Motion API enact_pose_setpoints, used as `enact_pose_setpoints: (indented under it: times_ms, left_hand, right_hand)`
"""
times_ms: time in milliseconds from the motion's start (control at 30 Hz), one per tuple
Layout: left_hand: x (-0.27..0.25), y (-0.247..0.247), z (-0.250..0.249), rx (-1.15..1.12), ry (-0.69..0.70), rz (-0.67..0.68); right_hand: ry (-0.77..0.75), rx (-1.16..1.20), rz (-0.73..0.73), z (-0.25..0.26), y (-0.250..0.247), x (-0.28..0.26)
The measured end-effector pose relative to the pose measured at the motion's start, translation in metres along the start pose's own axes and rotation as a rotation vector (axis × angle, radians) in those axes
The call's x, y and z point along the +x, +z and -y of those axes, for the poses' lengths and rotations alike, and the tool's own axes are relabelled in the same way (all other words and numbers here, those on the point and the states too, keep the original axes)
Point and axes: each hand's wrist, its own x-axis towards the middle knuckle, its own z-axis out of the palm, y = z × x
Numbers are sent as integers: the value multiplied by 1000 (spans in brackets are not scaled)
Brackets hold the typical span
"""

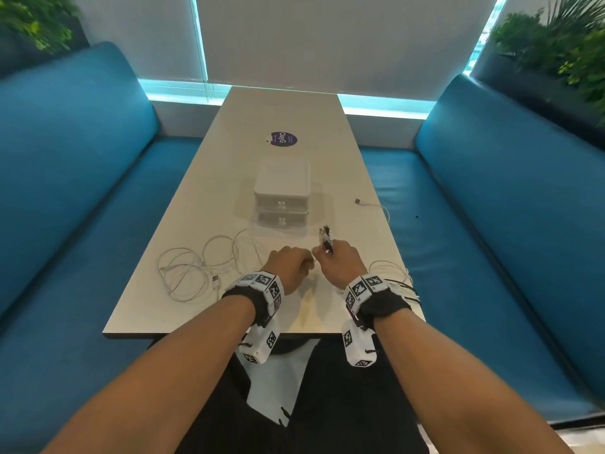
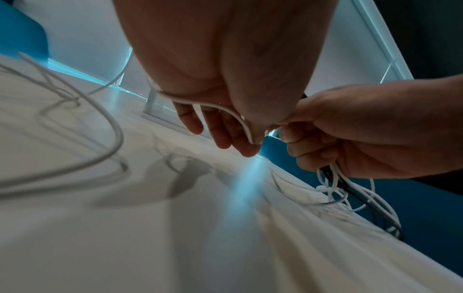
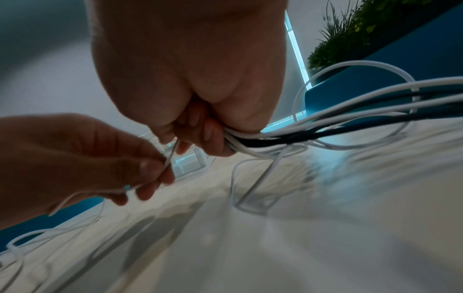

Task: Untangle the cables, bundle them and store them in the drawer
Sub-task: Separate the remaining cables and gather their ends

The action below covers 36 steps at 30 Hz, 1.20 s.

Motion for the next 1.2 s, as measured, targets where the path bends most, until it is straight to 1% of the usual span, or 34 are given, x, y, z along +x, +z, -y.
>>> enact_pose_setpoints:
  times_ms: [33, 100, 167, 233, 300, 433, 533, 600, 700, 767, 800, 833, 900, 967, 1033, 1100, 1200]
  left_hand:
    - [0, 2, 0, -42, 16, 6]
    - [-1, 5, -2, -49, 29, 32]
    - [-3, 3, 0, 63, 53, 51]
    - [-3, -2, 8, 196, 92, 76]
    - [1, -8, 15, 262, 105, 75]
    - [3, -9, 6, 342, 124, 79]
    - [2, 1, -3, 342, 128, 119]
    - [3, 10, -7, 276, 137, 126]
    - [3, 18, -15, 108, 126, 121]
    - [2, 19, -17, 22, 114, 108]
    - [2, 19, -17, 11, 111, 107]
    - [4, 17, -16, 32, 107, 107]
    - [6, 9, -14, 133, 105, 119]
    - [10, -3, -5, 267, 133, 110]
    - [13, -17, 9, 351, 131, 109]
    - [14, -29, 21, 415, 133, 103]
    - [12, -34, 23, 455, 170, 60]
  right_hand:
    - [1, -12, 14, 0, 1, 0]
    - [8, -64, 19, -3, 1, 0]
    - [21, -152, 7, -11, -3, 4]
    - [64, -221, -9, -19, -10, 6]
    - [82, -200, -7, -25, -13, 7]
    - [16, 39, 7, -12, -14, 4]
    - [-64, 121, 73, -2, -17, 0]
    - [-83, 246, 110, 1, -17, -1]
    - [-9, 621, 93, 4, -18, 0]
    - [7, 683, 55, 4, -20, 4]
    - [0, 643, 43, 4, -22, 4]
    - [-18, 542, 37, 3, -21, 6]
    - [-84, 207, 71, -3, -21, 8]
    - [-172, -186, 158, -16, -17, 9]
    - [-167, -439, 193, -29, -17, 7]
    - [-102, -517, 146, -36, -20, 4]
    - [-31, -428, 92, -32, -19, 4]
